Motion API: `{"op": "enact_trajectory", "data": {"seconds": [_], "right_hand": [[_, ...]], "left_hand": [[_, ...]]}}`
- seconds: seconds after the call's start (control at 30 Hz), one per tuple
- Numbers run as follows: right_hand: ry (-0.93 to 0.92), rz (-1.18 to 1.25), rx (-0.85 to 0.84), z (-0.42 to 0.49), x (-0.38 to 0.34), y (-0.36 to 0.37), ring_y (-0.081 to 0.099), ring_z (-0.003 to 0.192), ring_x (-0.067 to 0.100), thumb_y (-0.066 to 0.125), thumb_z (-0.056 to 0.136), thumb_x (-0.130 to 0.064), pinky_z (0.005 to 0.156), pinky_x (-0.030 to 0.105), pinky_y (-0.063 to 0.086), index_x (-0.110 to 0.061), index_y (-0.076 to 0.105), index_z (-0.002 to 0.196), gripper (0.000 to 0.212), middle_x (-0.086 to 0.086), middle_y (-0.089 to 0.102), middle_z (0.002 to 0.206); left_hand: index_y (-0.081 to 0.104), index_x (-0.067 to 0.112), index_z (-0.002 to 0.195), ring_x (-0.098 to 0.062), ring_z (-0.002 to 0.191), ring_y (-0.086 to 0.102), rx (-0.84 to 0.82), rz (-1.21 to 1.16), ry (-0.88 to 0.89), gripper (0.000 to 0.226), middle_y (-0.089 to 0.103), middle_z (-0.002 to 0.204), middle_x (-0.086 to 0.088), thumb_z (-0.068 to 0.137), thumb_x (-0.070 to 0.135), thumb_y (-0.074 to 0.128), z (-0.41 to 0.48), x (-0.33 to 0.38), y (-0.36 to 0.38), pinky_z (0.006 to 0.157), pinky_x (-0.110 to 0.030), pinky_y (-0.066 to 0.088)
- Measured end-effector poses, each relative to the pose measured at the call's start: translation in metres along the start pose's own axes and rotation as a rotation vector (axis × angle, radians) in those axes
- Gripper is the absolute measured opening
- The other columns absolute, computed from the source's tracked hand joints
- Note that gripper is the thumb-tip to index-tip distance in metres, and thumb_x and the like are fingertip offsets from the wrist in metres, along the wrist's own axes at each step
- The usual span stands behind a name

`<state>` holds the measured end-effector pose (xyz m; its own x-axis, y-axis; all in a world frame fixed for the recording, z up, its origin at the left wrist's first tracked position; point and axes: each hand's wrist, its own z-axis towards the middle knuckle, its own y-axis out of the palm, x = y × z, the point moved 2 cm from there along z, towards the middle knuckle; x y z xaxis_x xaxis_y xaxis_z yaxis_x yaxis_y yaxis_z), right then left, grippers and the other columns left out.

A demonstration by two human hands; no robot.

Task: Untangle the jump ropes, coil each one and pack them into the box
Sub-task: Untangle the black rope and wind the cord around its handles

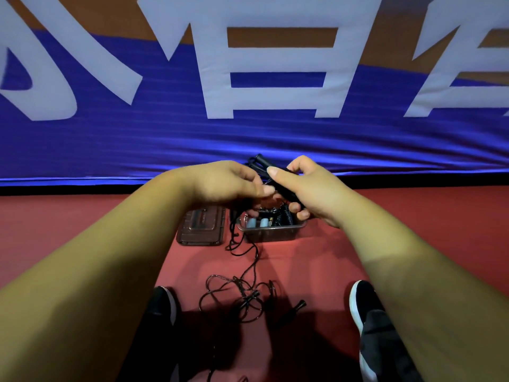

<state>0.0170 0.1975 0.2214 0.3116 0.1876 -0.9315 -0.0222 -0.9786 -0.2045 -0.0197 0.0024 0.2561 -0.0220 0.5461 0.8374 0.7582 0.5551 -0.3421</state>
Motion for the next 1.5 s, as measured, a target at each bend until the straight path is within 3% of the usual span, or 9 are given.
{"op": "enact_trajectory", "data": {"seconds": [0.17,0.27,0.37,0.43,0.53,0.83,1.03,1.2,1.5], "right_hand": [[-0.002,-0.128,0.011,-0.002,0.003,0.000,0.051,0.057,0.018,0.077,0.081,-0.071,0.047,0.029,0.040,-0.023,0.049,0.108,0.062,0.008,0.079,0.085],[0.016,-0.097,-0.055,-0.003,0.001,-0.005,0.049,0.063,0.020,0.082,0.078,-0.067,0.052,0.031,0.036,-0.020,0.049,0.112,0.067,0.003,0.079,0.080],[0.018,-0.158,-0.098,-0.002,0.000,-0.009,0.048,0.067,0.023,0.086,0.065,-0.067,0.060,0.040,0.036,-0.022,0.050,0.111,0.074,0.005,0.074,0.078],[0.020,-0.255,-0.110,-0.003,0.001,-0.010,0.048,0.064,0.023,0.087,0.064,-0.067,0.062,0.042,0.039,-0.026,0.050,0.108,0.071,0.009,0.068,0.077],[-0.012,-0.454,-0.115,-0.004,0.002,-0.007,0.051,0.050,0.019,0.086,0.076,-0.060,0.054,0.037,0.047,-0.030,0.049,0.108,0.058,0.005,0.067,0.071],[-0.096,-0.666,-0.124,-0.006,0.006,0.007,0.054,0.050,0.015,0.087,0.078,-0.056,0.056,0.034,0.049,-0.029,0.052,0.103,0.051,0.002,0.070,0.079],[-0.019,-0.417,-0.172,-0.004,0.007,0.008,0.053,0.054,0.018,0.075,0.095,-0.041,0.050,0.032,0.046,-0.021,0.052,0.110,0.034,0.005,0.081,0.086],[0.060,-0.149,-0.200,-0.002,0.005,0.007,0.047,0.051,0.015,0.067,0.103,-0.036,0.049,0.028,0.040,-0.021,0.064,0.118,0.022,0.010,0.074,0.084],[0.172,0.112,-0.156,-0.002,0.005,0.011,0.036,0.052,0.013,0.063,0.103,-0.025,0.042,0.022,0.025,-0.012,0.057,0.111,0.016,0.016,0.063,0.087]], "left_hand": [[0.064,0.008,0.102,-0.018,0.067,0.064,0.116,0.055,-0.021,0.029,0.062,0.080,-0.006,0.102,0.037,0.066,0.002,0.005,0.001,0.063,-0.030,0.053],[0.069,0.007,0.107,-0.017,0.064,0.060,0.132,0.074,-0.039,0.026,0.064,0.084,-0.007,0.098,0.031,0.072,0.002,0.009,-0.003,0.066,-0.032,0.051],[0.072,0.012,0.086,-0.017,0.056,0.049,0.133,0.068,-0.041,0.021,0.055,0.069,-0.002,0.097,0.030,0.073,0.000,0.016,-0.005,0.061,-0.030,0.043],[0.075,0.016,0.079,-0.018,0.057,0.043,0.181,0.106,-0.056,0.035,0.051,0.062,0.003,0.095,0.047,0.071,-0.001,0.022,-0.007,0.058,-0.030,0.038],[0.082,0.026,0.087,-0.018,0.064,0.056,0.294,0.252,-0.070,0.050,0.072,0.071,-0.001,0.086,0.073,0.066,-0.001,0.024,-0.011,0.070,-0.039,0.055],[0.079,0.025,0.085,-0.019,0.086,0.069,0.494,0.559,0.093,0.019,0.074,0.084,0.004,0.088,0.044,0.081,0.007,0.023,-0.016,0.073,-0.031,0.052],[0.081,0.025,0.095,-0.012,0.090,0.061,0.494,0.629,0.223,0.015,0.067,0.091,0.007,0.092,0.039,0.077,0.004,0.031,-0.017,0.071,-0.018,0.044],[0.082,0.027,0.094,-0.005,0.087,0.069,0.501,0.541,0.245,0.011,0.075,0.091,0.009,0.094,0.035,0.076,-0.002,0.037,-0.013,0.086,-0.031,0.056],[0.082,0.028,0.096,-0.002,0.085,0.069,0.494,0.512,0.249,0.009,0.077,0.088,0.011,0.096,0.030,0.073,-0.003,0.041,-0.004,0.077,-0.020,0.052]]}}
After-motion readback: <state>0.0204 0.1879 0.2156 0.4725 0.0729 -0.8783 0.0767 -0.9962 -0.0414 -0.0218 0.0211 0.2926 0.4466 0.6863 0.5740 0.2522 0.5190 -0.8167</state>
